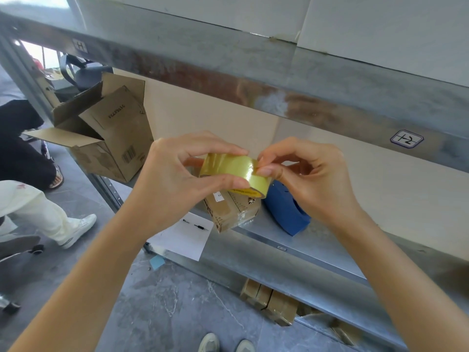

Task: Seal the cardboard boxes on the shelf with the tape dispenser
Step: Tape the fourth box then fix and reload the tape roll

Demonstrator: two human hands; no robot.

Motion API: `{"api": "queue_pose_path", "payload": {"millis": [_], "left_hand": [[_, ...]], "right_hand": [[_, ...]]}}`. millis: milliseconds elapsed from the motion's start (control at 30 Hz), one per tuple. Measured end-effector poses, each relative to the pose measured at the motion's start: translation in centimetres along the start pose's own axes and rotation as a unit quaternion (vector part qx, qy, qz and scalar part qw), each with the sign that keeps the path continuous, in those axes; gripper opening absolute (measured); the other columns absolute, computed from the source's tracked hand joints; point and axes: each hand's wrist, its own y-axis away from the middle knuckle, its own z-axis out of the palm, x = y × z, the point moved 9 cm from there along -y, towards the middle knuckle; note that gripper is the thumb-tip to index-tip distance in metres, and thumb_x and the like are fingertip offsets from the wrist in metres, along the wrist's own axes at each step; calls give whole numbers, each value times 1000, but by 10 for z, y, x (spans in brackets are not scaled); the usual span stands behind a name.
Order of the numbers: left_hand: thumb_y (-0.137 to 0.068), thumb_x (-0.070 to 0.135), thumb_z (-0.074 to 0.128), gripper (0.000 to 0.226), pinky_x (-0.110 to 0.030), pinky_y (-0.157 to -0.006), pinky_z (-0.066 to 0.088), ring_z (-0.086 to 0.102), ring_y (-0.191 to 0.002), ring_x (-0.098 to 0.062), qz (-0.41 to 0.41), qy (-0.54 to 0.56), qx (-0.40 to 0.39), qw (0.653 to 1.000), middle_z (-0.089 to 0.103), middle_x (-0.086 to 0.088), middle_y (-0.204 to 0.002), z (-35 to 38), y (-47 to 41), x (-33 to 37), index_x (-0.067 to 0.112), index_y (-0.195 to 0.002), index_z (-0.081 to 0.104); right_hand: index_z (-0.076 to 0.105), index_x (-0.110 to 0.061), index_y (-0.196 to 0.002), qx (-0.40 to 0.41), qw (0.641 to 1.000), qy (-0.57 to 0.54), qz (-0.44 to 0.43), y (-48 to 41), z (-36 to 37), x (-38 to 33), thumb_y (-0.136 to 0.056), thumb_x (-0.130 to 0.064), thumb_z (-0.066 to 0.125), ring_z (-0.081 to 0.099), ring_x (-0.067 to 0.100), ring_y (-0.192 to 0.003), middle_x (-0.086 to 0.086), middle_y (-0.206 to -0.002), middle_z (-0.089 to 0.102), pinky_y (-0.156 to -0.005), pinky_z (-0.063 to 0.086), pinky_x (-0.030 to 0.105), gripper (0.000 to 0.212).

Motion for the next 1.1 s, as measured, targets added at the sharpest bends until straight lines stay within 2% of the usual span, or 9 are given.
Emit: {"api": "queue_pose_path", "payload": {"millis": [100,200,267,400,533,633,733,900,1100], "left_hand": [[-68,35,87,40,-23,-82,53,69,-101,-20,9,-11,7,1000,74,8,-101,-1,-1,2,24,-104,75],[-68,30,87,38,-25,-83,53,68,-98,-19,23,-30,11,999,74,7,-98,0,-3,6,23,-103,75],[-68,29,87,37,-26,-84,53,68,-97,-19,25,-32,18,999,74,7,-98,-1,-3,7,24,-103,75],[-68,31,87,37,-27,-84,54,68,-100,-21,13,-29,24,999,74,6,-99,-2,-4,6,26,-103,75],[-69,34,85,37,-27,-84,54,68,-100,-21,-1,-37,20,999,74,7,-98,1,-5,3,25,-104,75],[-70,39,81,38,-22,-82,53,69,-99,-18,-5,-47,17,999,74,9,-98,4,-5,0,25,-105,76],[-71,39,80,35,-22,-81,54,69,-97,-17,-5,-42,25,999,74,9,-97,3,-5,-1,28,-104,75],[-70,40,81,36,-26,-82,55,70,-97,-19,-7,-39,33,999,74,7,-96,0,-5,-4,27,-104,75],[-70,42,81,37,-25,-81,56,70,-96,-17,-14,-42,36,998,74,8,-96,-3,-5,-8,28,-104,75]], "right_hand": [[62,-23,-87,-17,997,-66,40,1,1,6,-85,-17,74,69,14,-83,-2,-86,69,-72,57,29,14],[52,-19,-103,-47,980,-163,106,5,7,17,-90,-12,67,65,19,-85,11,-89,67,-75,54,35,21],[58,-19,-106,-76,981,-137,118,5,14,19,-92,-21,57,61,19,-89,10,-93,65,-77,50,45,14],[64,-30,-91,-82,983,-97,130,4,26,18,-91,-30,43,56,10,-82,-15,-83,62,-77,42,31,21],[62,-24,-85,-40,987,-79,136,6,30,19,-94,-28,47,57,29,-78,-1,-78,60,-70,47,50,18],[59,-21,-80,-15,989,-60,134,4,33,18,-93,-20,47,54,27,-74,3,-74,58,-66,45,45,18],[60,-16,-81,-4,990,-49,129,3,36,16,-92,-24,47,50,20,-71,0,-73,57,-64,41,37,19],[62,-7,-86,14,991,-34,130,1,37,17,-87,-35,40,52,26,-73,8,-74,59,-66,45,47,36],[63,-7,-86,13,989,-31,141,0,39,21,-87,-36,39,54,28,-76,6,-75,60,-71,46,51,37]]}}
